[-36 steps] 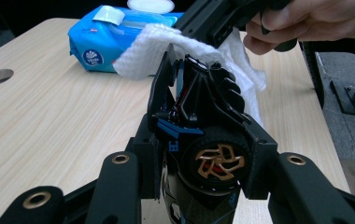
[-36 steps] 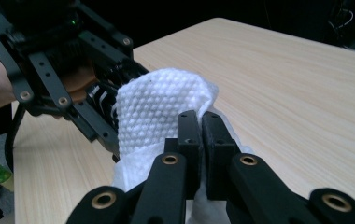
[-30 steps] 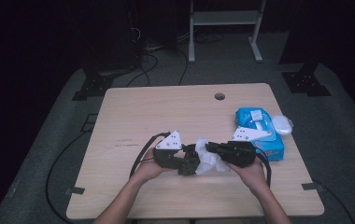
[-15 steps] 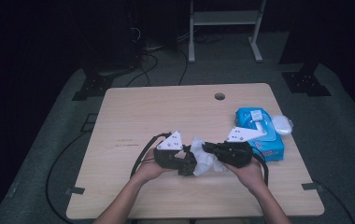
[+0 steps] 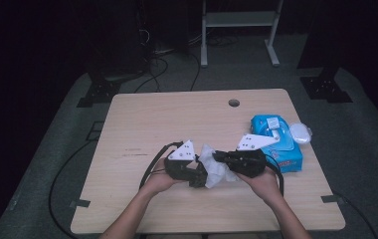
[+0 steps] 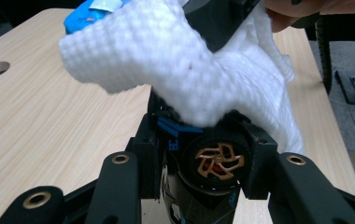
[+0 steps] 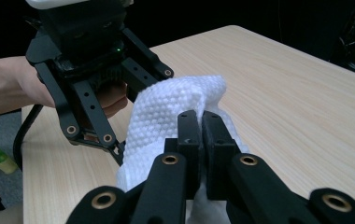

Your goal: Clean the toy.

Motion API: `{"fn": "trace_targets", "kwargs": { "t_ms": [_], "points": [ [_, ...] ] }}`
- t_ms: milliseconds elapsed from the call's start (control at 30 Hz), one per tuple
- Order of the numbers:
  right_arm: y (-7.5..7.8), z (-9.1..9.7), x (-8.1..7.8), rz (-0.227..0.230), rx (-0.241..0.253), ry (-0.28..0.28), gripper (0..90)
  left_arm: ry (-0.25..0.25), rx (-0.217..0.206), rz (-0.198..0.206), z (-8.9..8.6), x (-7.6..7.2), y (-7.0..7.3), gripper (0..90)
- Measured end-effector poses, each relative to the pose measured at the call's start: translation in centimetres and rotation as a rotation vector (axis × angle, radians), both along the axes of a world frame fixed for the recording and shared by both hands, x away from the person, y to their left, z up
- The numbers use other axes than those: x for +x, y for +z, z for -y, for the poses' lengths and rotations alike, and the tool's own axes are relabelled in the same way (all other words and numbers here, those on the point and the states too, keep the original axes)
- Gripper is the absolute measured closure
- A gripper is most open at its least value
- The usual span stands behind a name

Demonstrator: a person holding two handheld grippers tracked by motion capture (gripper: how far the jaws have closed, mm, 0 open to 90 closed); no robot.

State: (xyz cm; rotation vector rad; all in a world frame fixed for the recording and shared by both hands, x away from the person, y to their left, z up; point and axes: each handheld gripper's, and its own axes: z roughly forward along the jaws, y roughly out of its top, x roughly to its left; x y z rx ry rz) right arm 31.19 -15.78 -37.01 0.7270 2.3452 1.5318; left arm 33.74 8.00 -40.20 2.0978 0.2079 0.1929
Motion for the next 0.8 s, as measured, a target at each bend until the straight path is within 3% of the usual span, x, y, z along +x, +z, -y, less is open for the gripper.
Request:
{"fn": "trace_targets", "kwargs": {
  "t_ms": [100,167,267,400,467,600,800],
  "points": [
    [-0.6,0.6,0.4,-0.02,-0.04,-0.037,86.8,0.004,-0.009,-0.002,-0.4,0.2,0.0,58.3],
    [-0.7,0.9,0.4,-0.035,-0.02,-0.038,86.8,0.004,0.002,0.003,-0.4,0.1,0.0,58.3],
    [0.2,0.2,0.0,-0.016,0.018,-0.008,86.8,-0.005,0.005,0.0,0.0,0.1,-0.1,58.4],
    [0.9,-1.6,-0.1,0.007,-0.019,0.031,86.7,-0.01,0.01,0.009,0.4,0.0,0.0,58.3],
    [0.7,-1.6,0.1,0.008,-0.041,0.026,86.8,-0.006,0.015,0.008,0.3,-0.1,0.0,58.3],
    [0.5,-1.0,0.3,-0.009,-0.036,0.004,86.8,-0.007,0.015,0.004,0.4,0.0,-0.1,58.3],
    [1.0,-2.8,0.0,0.01,-0.07,0.04,86.7,-0.012,0.018,0.011,0.8,0.0,0.1,58.3]
  ]
}}
